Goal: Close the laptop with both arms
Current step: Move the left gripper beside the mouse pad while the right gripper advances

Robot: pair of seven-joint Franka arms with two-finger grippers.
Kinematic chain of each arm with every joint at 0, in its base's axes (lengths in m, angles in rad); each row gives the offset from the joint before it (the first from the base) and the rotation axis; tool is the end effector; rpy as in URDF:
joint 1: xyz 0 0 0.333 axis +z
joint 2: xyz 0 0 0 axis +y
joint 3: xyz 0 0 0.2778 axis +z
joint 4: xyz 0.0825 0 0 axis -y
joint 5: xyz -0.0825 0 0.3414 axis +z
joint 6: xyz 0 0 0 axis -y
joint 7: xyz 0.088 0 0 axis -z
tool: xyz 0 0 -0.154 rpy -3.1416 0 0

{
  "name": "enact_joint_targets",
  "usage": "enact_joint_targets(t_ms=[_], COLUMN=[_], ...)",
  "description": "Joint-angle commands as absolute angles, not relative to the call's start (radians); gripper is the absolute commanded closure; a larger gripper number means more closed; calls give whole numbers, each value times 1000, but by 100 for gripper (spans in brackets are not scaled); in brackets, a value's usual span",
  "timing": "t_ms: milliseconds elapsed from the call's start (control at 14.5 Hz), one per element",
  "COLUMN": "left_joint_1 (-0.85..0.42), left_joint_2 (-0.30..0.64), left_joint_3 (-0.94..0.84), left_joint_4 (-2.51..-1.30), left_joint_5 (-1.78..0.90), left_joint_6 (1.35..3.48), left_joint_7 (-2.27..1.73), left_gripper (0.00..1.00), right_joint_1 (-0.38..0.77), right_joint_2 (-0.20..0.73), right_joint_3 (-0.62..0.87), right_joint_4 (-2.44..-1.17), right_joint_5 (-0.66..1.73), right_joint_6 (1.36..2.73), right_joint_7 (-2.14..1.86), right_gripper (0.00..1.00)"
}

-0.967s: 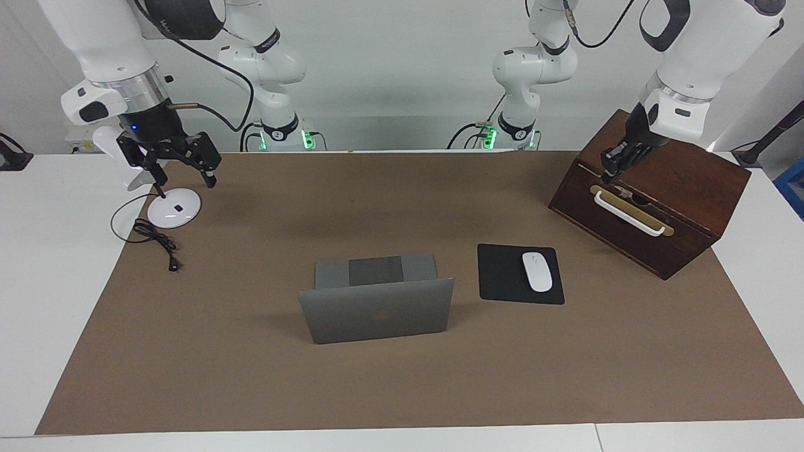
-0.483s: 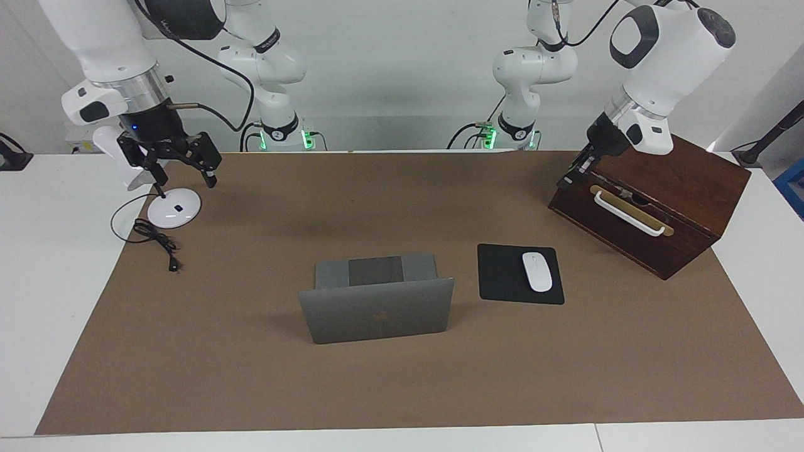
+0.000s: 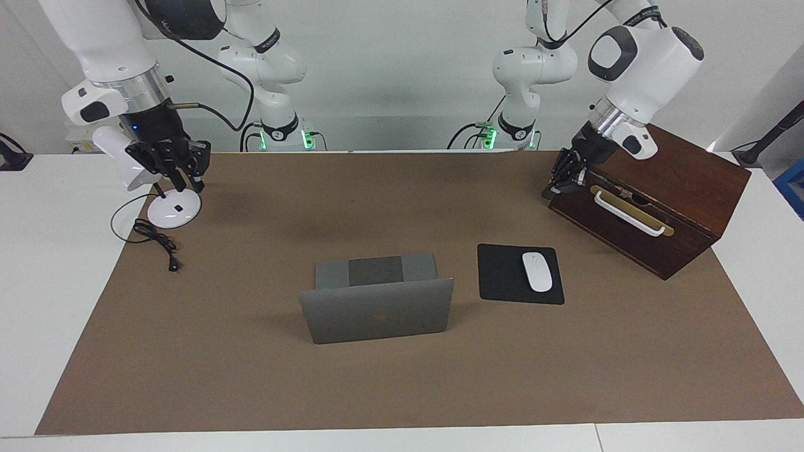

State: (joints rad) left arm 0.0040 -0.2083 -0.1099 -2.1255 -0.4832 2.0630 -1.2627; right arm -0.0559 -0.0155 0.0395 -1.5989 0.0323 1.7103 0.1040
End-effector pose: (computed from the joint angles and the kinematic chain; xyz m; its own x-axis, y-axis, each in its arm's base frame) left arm 0.4782 -0.0964 0.4525 0.2379 0.8992 -0.3672 0.9615 -0.1646 0.2199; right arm 0.5274 -0.0040 0.5487 0.9847 -0.1243 0.1225 -0.1197 -0.9918 -0.0446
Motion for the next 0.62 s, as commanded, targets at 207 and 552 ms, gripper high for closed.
enact_joint_targets(t_ms=[207, 552], left_joint_1=[-107, -155], left_joint_2=[-272, -256], left_joint_3=[-107, -109], left_joint_4=[-2365, -2401], left_joint_5=[-717, -939], left_joint_6=[2371, 2471], left_joint_7=[-1350, -1411], left_gripper=[100, 100], right_joint_1=[-54, -51], right_joint_2=[-23, -21], right_joint_3=[38, 43], right_joint_4=[-1614, -1620], right_joint_5=[28, 29], right_joint_6=[1729, 1781], right_joint_7=[66, 74], right_gripper=[100, 100])
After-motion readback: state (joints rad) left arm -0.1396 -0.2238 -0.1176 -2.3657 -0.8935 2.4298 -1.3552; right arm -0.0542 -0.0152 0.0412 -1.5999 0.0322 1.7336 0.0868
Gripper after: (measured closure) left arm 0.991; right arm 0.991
